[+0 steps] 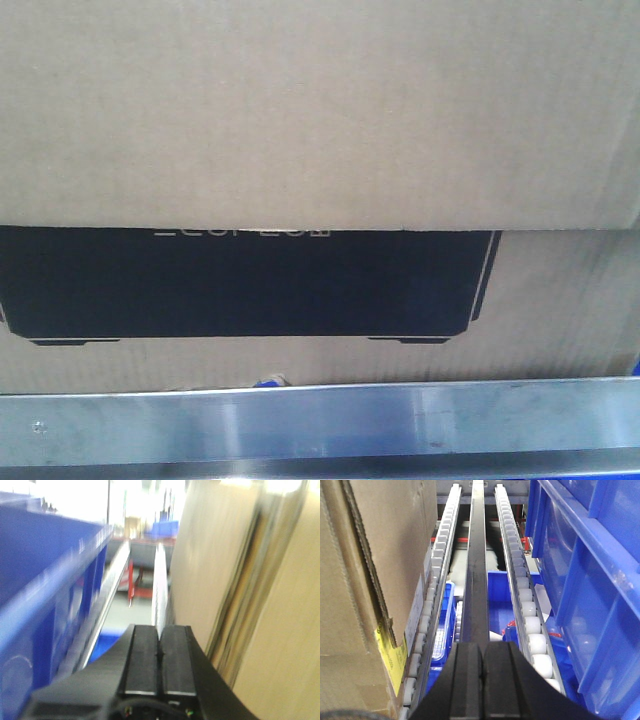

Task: Grab box from left shelf to table start
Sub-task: 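Grip the cardboard box walls with both grippers at the shelf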

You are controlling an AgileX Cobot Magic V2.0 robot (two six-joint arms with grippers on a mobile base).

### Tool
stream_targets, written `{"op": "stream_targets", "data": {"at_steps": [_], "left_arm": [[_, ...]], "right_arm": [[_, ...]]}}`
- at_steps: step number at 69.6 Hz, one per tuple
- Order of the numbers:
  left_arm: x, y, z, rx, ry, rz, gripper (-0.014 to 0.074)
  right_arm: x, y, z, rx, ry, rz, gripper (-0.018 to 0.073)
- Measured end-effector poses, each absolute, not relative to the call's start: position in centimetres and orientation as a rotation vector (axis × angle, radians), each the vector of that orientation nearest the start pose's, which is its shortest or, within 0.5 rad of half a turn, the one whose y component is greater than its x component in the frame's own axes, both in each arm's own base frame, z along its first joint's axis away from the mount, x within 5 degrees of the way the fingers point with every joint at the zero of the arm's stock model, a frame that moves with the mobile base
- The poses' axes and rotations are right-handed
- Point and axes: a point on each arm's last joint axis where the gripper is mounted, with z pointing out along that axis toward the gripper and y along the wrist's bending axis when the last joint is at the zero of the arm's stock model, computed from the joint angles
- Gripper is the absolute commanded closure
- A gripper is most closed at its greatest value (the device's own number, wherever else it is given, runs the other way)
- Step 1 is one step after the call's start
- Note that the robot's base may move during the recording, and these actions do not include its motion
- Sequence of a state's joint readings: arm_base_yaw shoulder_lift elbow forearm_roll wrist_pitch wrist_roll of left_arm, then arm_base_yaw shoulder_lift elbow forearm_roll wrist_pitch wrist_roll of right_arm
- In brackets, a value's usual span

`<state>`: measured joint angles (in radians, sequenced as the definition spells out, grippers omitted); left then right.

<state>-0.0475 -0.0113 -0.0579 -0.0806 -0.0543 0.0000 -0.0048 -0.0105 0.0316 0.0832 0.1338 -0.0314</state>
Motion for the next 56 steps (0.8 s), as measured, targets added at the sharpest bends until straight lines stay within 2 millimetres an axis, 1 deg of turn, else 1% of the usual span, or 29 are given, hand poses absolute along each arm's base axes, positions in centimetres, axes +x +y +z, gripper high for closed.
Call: {"op": "stream_targets", "data": {"at_steps": [9,11,13,18,19,21,23,25,29,32,36,43,45,50,53,56], "left_arm": [[3.8,-0.2,28.0,-0.016,1.330,-0.110,0.0686],[3.6,-0.2,28.7,-0.010,1.336,-0.105,0.0675],[3.4,-0.2,29.5,-0.007,1.331,-0.103,0.0645],[3.2,-0.2,31.2,0.004,1.349,-0.092,0.0536],[3.2,-0.2,31.5,0.004,1.354,-0.092,0.0492],[3.2,-0.2,32.0,0.006,1.364,-0.090,0.0444],[3.3,-0.3,32.4,0.008,1.381,-0.088,0.0362],[3.3,-0.3,33.0,0.009,1.387,-0.088,0.0304],[3.6,-0.3,33.6,0.011,1.415,-0.087,0.0236],[3.7,-0.3,34.4,0.012,1.431,-0.087,0.0228],[4.2,-0.3,35.1,0.014,1.475,-0.086,0.0242],[5.2,-0.4,37.0,0.019,1.560,-0.087,0.0269],[5.4,-0.4,37.9,0.020,1.579,-0.087,0.0274],[6.6,-0.6,39.4,0.032,1.674,-0.091,0.0278],[7.3,-0.8,40.7,0.057,1.721,-0.110,0.0278],[8.1,-1.1,41.5,0.082,1.772,-0.127,0.0278]], "right_arm": [[5.7,0.1,19.1,0.037,1.638,0.045,0.0499],[5.7,0.1,19.1,0.037,1.638,0.045,0.0499],[5.7,0.1,19.1,0.037,1.638,0.045,0.0499],[5.7,0.1,19.1,0.037,1.638,0.045,0.0499],[5.7,0.1,19.1,0.037,1.638,0.045,0.0499],[5.7,0.1,19.1,0.037,1.638,0.045,0.0499],[5.7,0.1,19.1,0.037,1.638,0.045,0.0499],[5.7,0.1,19.1,0.037,1.638,0.045,0.0499],[5.7,0.1,19.1,0.037,1.638,0.045,0.0499],[5.7,0.1,19.1,0.037,1.638,0.045,0.0499],[5.7,0.1,19.1,0.037,1.638,0.045,0.0499],[5.7,0.1,19.1,0.037,1.638,0.045,0.0499],[5.7,0.1,19.1,0.037,1.638,0.045,0.0499],[5.7,0.1,19.1,0.037,1.638,0.045,0.0499],[5.7,0.1,19.1,0.037,1.638,0.045,0.0499],[5.7,0.1,19.1,0.037,1.638,0.045,0.0499]]}}
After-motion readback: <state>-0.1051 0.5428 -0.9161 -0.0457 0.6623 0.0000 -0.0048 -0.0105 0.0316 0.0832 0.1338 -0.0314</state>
